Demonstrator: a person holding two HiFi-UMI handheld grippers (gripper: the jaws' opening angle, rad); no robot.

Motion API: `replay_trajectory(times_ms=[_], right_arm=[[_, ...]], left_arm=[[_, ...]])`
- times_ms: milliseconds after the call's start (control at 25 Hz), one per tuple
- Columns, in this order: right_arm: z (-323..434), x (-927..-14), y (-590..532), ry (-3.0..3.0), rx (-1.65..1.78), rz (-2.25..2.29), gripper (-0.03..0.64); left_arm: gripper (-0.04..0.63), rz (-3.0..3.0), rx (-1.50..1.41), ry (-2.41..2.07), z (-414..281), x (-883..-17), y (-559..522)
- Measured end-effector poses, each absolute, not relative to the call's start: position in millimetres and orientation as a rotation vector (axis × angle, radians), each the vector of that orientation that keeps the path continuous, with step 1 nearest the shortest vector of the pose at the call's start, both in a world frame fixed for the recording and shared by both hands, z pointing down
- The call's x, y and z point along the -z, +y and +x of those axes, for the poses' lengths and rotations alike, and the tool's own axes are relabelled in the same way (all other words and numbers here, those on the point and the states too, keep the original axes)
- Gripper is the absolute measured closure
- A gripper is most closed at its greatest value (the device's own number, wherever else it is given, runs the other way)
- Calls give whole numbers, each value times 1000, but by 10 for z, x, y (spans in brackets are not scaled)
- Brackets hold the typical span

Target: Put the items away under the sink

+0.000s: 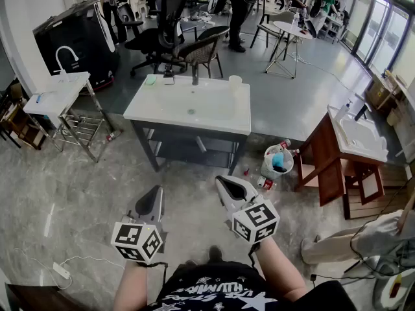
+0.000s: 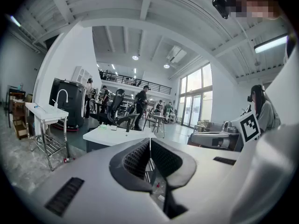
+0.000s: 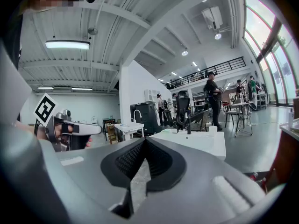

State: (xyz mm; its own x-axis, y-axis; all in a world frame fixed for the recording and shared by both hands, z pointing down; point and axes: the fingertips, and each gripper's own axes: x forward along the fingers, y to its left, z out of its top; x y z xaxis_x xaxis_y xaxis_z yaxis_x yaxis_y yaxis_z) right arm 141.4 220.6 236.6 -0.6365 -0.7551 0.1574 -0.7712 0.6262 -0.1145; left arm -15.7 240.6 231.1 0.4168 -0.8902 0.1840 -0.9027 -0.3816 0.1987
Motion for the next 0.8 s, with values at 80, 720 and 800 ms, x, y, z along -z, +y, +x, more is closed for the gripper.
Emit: replay_trajectory(times_ms=[80, 720, 800], right_arm=[[1378, -2377, 2188, -2747, -266, 1298, 615], [1211, -2568, 2310, -2709, -308, 1245, 615], [1189, -2559, 2335, -2707, -299, 1234, 615]], left_arm=[[580, 2412, -76, -1565, -184, -2314, 2399], [580, 2363, -100, -1509, -306, -2572, 2498], [580, 2369, -102, -1504, -300, -2565, 2520]])
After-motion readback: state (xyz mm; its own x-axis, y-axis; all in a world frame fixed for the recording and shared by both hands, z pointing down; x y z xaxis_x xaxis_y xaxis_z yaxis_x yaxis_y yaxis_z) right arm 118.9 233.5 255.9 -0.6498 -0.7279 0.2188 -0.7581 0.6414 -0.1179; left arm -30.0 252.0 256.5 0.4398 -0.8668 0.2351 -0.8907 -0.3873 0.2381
